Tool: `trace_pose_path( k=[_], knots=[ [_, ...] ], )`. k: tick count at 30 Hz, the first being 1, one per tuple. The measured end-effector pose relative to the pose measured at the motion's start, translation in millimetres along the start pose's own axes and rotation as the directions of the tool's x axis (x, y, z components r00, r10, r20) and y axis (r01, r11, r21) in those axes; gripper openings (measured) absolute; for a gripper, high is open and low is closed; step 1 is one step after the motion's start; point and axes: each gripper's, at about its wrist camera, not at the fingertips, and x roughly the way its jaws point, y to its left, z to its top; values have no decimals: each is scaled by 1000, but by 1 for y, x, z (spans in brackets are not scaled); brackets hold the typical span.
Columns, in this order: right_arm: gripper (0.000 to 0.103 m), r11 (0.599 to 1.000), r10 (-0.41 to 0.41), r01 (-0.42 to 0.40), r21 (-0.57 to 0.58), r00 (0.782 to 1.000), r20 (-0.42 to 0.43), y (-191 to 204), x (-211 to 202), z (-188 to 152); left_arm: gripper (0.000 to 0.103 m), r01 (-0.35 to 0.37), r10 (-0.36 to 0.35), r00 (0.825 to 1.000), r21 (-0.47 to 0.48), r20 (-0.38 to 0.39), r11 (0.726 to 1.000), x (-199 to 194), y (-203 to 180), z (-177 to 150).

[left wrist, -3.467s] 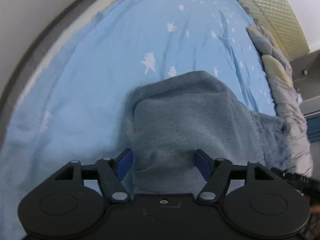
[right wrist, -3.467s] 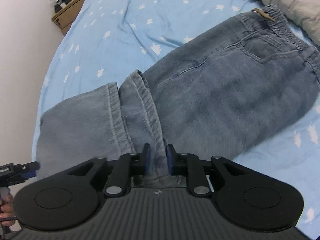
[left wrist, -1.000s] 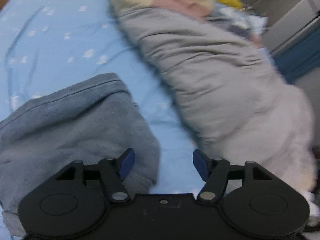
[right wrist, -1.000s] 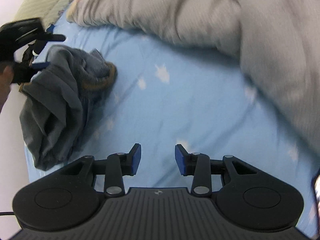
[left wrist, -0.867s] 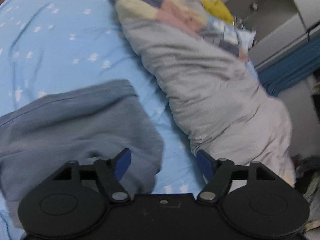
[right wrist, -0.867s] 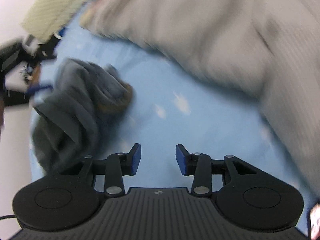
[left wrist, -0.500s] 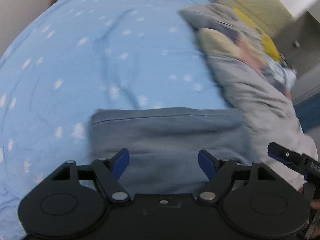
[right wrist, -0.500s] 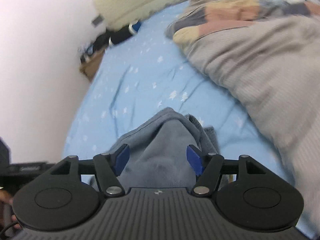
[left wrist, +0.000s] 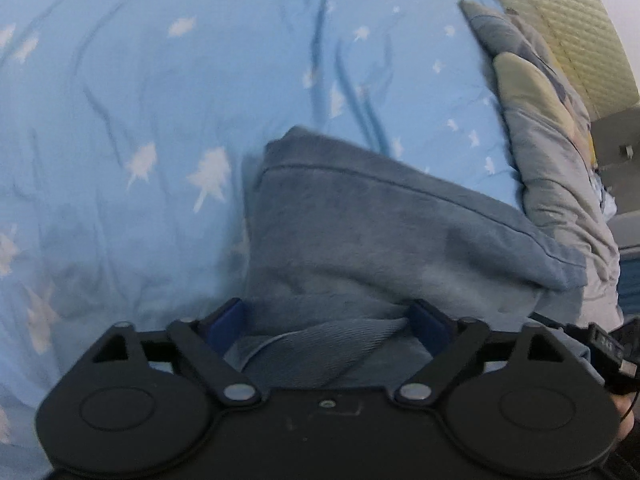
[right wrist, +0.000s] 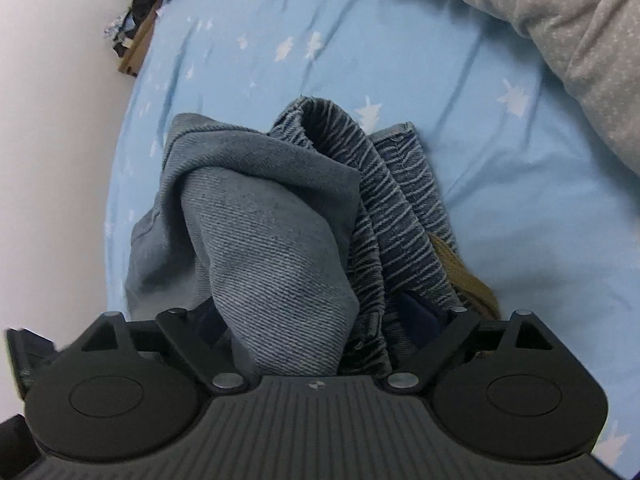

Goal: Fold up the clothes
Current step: 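Grasp the folded jeans with the right gripper while the left gripper regrips the fold, then carry the folded jeans with both grippers toward the grey duvet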

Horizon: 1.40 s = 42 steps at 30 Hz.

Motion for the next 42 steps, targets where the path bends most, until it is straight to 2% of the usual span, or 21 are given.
trace_pose_path(
  k=[1, 2, 3, 4, 5, 8, 9, 12, 15, 21, 29, 34, 36, 38, 42],
  knots=[
    [88, 1000, 4, -5, -17, 1000, -6, 3, -2, -2, 94, 17, -17, 1000, -34, -11, 999, 4, 7, 0],
    [79, 1000, 20, -20, -23, 1000, -20, 7, -3, -4, 94, 43, -45, 999, -76, -18, 996, 6, 14, 0],
    [65, 999, 40, -41, -24, 999, -37, 13, -3, -6, 93, 57, -59, 998, -86, -14, 995, 7, 17, 0],
    [64, 998, 59, -61, -25, 997, -55, 18, -3, -9, 93, 55, -56, 998, -83, -11, 995, 7, 18, 0],
    [60, 999, 42, -44, -28, 996, -74, 21, 1, -13, 90, 52, -53, 999, -80, -9, 995, 7, 18, -1],
    [52, 999, -32, 30, -24, 994, -108, 25, 12, -28, 70, 18, -19, 999, -57, -32, 998, 4, 12, -4],
    [48, 999, -33, 32, -5, 995, -94, 24, 11, -32, 58, 16, -17, 999, -45, -28, 999, 0, 8, -4],
    [34, 1000, 0, 1, 11, 998, -58, 27, -5, -43, 37, 13, -13, 1000, 0, -13, 1000, -14, -7, -7],
    [31, 1000, 16, -16, -1, 1000, -19, 38, -31, -56, 27, 17, -18, 1000, 55, 7, 998, -32, -23, -12],
    [30, 996, 88, -88, -1, 993, 79, 60, -95, -85, 24, 87, -96, 991, 89, 98, 992, -99, -51, -25],
    [29, 985, 172, -173, -7, 971, 166, 87, -182, -136, 24, 145, -171, 973, 171, 152, 975, -188, -87, -61],
    [30, 986, 168, -167, -24, 958, 231, 114, -224, -160, 24, 198, -232, 959, 203, 162, 959, -223, -112, -80],
    [30, 987, 158, -156, -28, 952, 261, 122, -246, -173, 24, 222, -260, 953, 226, 155, 948, -235, -122, -87],
    [30, 989, 144, -143, -26, 946, 290, 140, -259, -173, 24, 245, -287, 947, 250, 145, 937, -244, -133, -93],
    [30, 994, 105, -109, -10, 928, 356, 149, -292, -197, 24, 287, -334, 935, 298, 122, 910, -261, -151, -108]
  ],
)
